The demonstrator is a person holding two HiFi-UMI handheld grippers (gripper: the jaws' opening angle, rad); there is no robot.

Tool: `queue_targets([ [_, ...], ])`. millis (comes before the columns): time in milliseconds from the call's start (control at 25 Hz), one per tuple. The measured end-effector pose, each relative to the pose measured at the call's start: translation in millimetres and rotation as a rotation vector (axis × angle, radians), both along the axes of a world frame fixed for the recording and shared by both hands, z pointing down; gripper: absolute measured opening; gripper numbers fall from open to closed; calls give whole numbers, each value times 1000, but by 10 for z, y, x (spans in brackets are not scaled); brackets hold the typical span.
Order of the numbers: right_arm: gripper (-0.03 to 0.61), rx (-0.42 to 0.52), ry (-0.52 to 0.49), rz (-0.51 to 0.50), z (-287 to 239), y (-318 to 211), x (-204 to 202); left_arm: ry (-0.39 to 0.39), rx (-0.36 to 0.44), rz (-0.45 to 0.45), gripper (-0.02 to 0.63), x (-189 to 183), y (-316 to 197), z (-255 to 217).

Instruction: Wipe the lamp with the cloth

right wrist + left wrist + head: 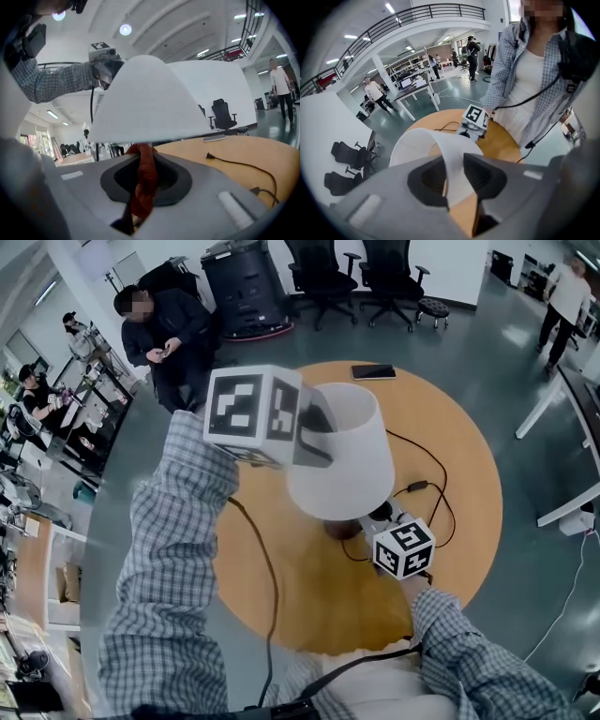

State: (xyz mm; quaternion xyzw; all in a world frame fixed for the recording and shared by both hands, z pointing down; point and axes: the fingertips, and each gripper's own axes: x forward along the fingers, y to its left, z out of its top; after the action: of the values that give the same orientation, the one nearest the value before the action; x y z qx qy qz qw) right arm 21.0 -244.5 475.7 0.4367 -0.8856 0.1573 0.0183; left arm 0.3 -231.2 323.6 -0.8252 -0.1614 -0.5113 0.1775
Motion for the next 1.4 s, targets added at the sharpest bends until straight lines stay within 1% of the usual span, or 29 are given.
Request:
queue_targets([
  [80,41,34,-35,8,-151,-32,-24,-1,2,3,106,-11,20,-18],
  [200,41,16,3,2,-77,-22,-48,-1,6,4,106,-24,41,-29],
  [360,41,-60,126,-44,356,143,-78,-1,5,2,106,-16,70,-12],
  [560,41,-179,320,-167,940,463,-260,20,42,16,104,-10,49,-29],
  [640,41,-228,362,-201,1134,584,-287,20,43,18,104,-2,72,-21],
  [760,41,-262,361,-214,1212,655,-295,20,51,20,104,-13,122,-11],
  [960,41,-237,340,-202,1030,688,-192,13,81,22,104,-58,245,7],
  [1200,41,-232,317,-179,930,923,41,8,126,26,104,-65,402,90],
  [1280,41,-234,326,-176,922,1020,97,9,136,28,104,-62,453,123],
  [1400,41,-237,378,-196,915,1181,162,10,146,34,104,-54,509,126],
])
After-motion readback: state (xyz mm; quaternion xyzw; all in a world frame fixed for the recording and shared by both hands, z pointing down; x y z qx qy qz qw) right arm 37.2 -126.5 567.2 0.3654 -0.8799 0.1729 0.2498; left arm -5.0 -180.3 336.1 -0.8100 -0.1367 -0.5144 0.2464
